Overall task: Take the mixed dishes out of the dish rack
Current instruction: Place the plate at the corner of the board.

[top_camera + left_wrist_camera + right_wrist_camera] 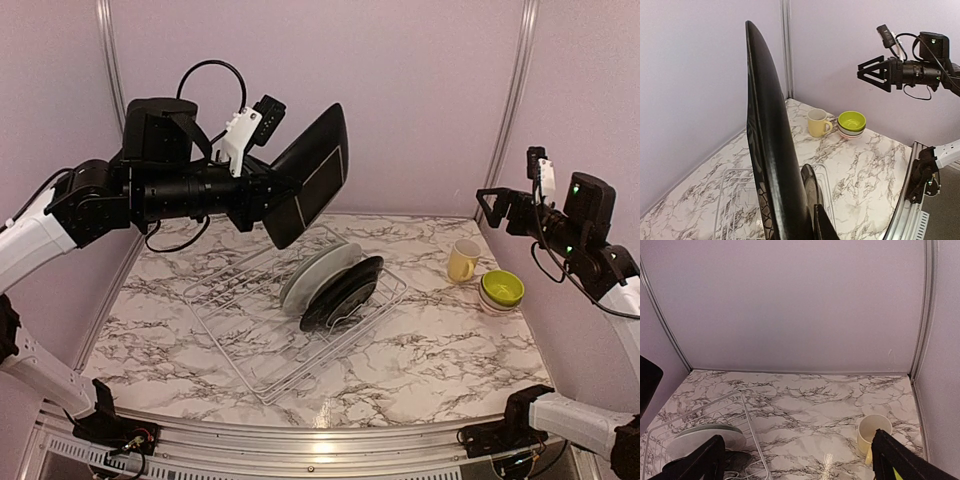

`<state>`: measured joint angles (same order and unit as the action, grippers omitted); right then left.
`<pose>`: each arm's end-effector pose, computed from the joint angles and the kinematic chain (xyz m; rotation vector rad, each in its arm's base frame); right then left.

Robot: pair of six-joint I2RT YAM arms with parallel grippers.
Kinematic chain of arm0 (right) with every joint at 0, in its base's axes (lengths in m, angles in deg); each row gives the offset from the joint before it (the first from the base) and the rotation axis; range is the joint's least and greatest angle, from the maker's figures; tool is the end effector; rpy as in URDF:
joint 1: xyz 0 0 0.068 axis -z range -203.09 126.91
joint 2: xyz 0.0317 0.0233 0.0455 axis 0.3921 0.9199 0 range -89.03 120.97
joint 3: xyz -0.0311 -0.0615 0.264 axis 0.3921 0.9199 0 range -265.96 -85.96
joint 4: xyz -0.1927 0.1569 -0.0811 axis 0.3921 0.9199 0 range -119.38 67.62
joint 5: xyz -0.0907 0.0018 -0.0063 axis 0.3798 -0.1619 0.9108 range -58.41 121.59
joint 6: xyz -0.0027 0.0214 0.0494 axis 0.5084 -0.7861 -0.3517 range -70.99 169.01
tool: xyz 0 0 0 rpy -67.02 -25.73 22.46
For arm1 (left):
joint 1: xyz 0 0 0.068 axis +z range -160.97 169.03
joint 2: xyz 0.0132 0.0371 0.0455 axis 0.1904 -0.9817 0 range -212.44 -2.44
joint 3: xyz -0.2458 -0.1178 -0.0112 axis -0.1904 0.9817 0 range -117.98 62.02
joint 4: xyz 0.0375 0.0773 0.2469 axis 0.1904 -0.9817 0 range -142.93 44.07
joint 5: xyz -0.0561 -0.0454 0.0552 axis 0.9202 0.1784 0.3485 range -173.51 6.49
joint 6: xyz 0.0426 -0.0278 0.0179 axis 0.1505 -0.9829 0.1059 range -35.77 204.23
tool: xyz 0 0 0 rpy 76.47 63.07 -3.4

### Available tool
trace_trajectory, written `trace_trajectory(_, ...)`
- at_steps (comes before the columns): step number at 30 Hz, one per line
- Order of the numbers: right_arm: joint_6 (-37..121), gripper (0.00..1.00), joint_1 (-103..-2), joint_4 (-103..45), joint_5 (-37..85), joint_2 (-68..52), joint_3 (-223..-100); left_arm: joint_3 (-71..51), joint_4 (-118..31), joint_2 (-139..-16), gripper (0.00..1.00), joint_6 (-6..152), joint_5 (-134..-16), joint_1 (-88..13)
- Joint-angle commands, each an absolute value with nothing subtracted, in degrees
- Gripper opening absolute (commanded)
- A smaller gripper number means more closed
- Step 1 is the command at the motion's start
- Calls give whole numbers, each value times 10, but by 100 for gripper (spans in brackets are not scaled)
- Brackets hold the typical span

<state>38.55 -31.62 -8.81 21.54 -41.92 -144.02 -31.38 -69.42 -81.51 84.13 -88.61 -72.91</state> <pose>0.1741 0.0324 0.3940 -0.1003 1.7499 0.3951 0.1442 -0.2638 0.4740 0.8581 1.5647 -0.7146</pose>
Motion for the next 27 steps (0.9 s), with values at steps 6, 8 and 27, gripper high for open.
trace_trajectory(6, 381, 99, -317, -92, 212, -423, -1434, -336, -712, -774, 0, 860, -1125, -623)
trace_trajectory(8, 382, 99, -318, -92, 212, -423, -1434, -312, -714, -765, 0, 865, -1148, -595)
trace_trajectory(27, 377, 99, -318, -94, 203, -428, -1430, -39, -498, -803, 0, 972, -1108, -335)
